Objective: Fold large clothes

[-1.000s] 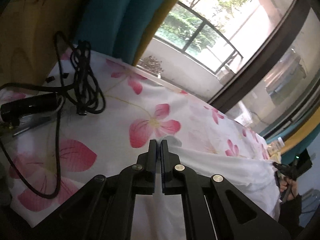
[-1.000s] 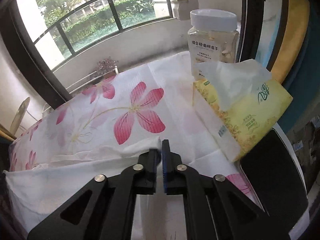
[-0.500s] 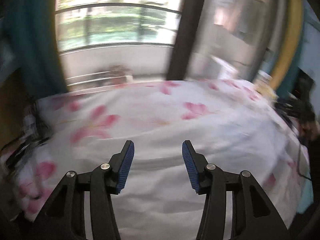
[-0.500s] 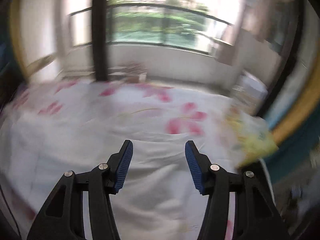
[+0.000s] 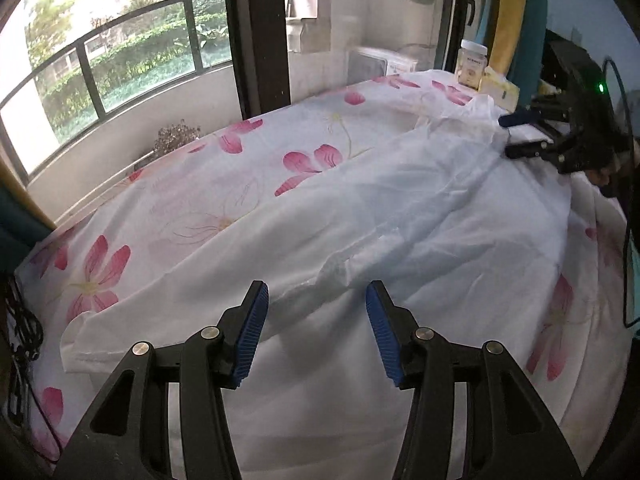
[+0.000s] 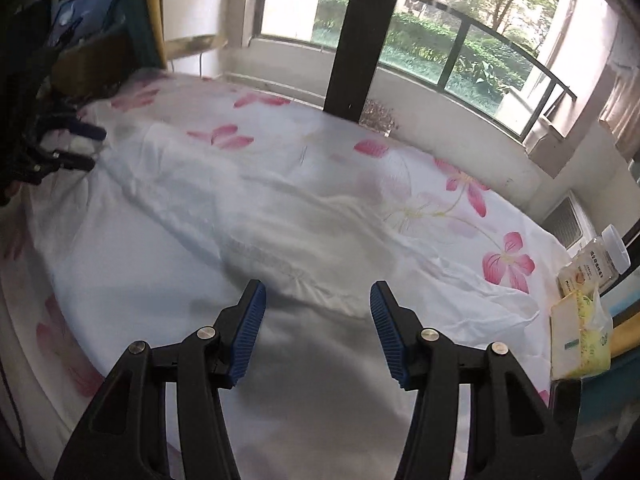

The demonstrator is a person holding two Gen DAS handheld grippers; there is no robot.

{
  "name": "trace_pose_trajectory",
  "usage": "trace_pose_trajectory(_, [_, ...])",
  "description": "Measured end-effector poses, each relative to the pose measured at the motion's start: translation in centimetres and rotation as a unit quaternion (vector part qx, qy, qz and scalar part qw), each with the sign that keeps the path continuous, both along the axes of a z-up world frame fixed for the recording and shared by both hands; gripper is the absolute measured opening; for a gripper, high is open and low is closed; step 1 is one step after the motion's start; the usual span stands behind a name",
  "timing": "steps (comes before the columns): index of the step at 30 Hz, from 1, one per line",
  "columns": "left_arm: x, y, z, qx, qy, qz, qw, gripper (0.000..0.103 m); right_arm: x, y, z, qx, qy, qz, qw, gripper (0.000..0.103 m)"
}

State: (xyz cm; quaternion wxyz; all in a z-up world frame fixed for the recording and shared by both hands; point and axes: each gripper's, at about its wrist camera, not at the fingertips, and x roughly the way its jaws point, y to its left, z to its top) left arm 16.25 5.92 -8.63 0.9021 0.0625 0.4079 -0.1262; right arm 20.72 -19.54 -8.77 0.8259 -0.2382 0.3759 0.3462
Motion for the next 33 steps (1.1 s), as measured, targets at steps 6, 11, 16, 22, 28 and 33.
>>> trace_pose_trajectory(6, [0.9, 0.0, 0.5, -0.013, -0.01, -0.002, 0.9999, 0.003, -0.4, 0.3, -0.1, 0.003, 0.003, 0.03, 1.0, 0.054])
trace_pose_trajectory(11, [1.8, 0.4, 1.1, -0.02, -0.024, 0.011, 0.9995, 0.001, 0.8, 0.9, 0.2, 0.004, 0.002, 0.021, 1.0, 0.008])
trace_pose_trajectory(16, [3.2, 1.9, 2.4, -0.022, -0.045, 0.032, 0.9982, 0.001, 3.3, 1.3, 1.3, 0.022, -0.009, -0.01, 1.0, 0.002])
trace_pose_trajectory(22, [7.5, 5.6, 2.5, -0.088, -0.04, 0.06, 0.9935, 0.001, 7.8, 3.0, 1.8, 0.038, -0.012, -0.041, 0.998, 0.002])
trace_pose_trajectory(28, [9.9, 9.0, 1.2, -0.058, -0.033, 0.131, 0.9891, 0.011, 11.7, 3.8, 1.0, 0.013, -0.046, -0.094, 0.994, 0.002])
trace_pose_trajectory(33, [7.0, 11.7, 2.2, -0.059, -0.037, 0.166, 0.9837, 0.05, 12.8, 1.8, 0.8, -0.013, -0.075, -0.137, 0.988, 0.002])
